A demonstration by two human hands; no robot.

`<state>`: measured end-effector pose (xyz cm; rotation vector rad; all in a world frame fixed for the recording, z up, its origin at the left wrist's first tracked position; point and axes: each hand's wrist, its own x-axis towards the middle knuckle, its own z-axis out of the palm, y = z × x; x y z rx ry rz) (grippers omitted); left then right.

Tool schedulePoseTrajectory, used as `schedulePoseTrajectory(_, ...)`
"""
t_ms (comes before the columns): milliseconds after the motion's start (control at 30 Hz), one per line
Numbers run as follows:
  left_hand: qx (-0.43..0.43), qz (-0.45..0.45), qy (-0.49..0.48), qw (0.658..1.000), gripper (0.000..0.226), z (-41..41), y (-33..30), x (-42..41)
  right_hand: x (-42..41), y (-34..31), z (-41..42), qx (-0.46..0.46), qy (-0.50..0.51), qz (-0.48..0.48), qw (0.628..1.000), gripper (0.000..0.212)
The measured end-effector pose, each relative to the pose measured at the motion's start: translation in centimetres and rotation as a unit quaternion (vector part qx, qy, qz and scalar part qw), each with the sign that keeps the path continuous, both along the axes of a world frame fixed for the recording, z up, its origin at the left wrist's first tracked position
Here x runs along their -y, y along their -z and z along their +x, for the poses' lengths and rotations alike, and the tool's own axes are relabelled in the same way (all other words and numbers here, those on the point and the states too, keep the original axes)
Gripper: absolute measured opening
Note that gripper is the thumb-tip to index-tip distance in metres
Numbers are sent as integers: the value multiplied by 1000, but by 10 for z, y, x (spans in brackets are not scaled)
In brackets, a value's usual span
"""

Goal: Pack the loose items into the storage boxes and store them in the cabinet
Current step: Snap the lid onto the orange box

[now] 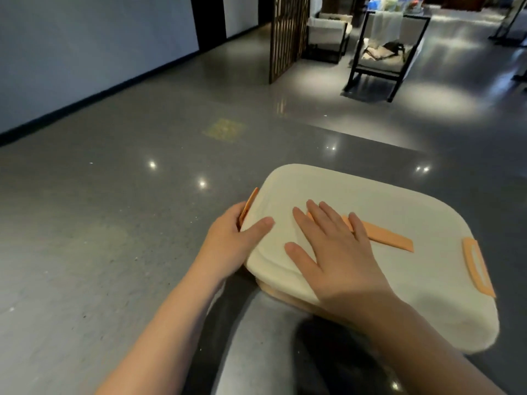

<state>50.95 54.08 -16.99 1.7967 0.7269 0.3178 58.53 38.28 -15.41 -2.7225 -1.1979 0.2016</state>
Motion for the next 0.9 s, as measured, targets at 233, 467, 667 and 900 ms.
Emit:
schedulePoseTrajectory(233,57,103,-42,992,44,1,-3,17,-2,2,0,5,10,-9,1000,61)
schedulePoseTrajectory(467,13,312,-34,949,30,3,-10,20,-1,10,2,4,4,38,999,59)
schedulePoseTrajectory(667,18,315,7,949,37,2,-5,17,14,3,4,-4,3,69,998,56)
schedulePoseTrajectory(900,-110,350,13,930,54,14,-2,42,118,-1,23,40,155,42,986,76)
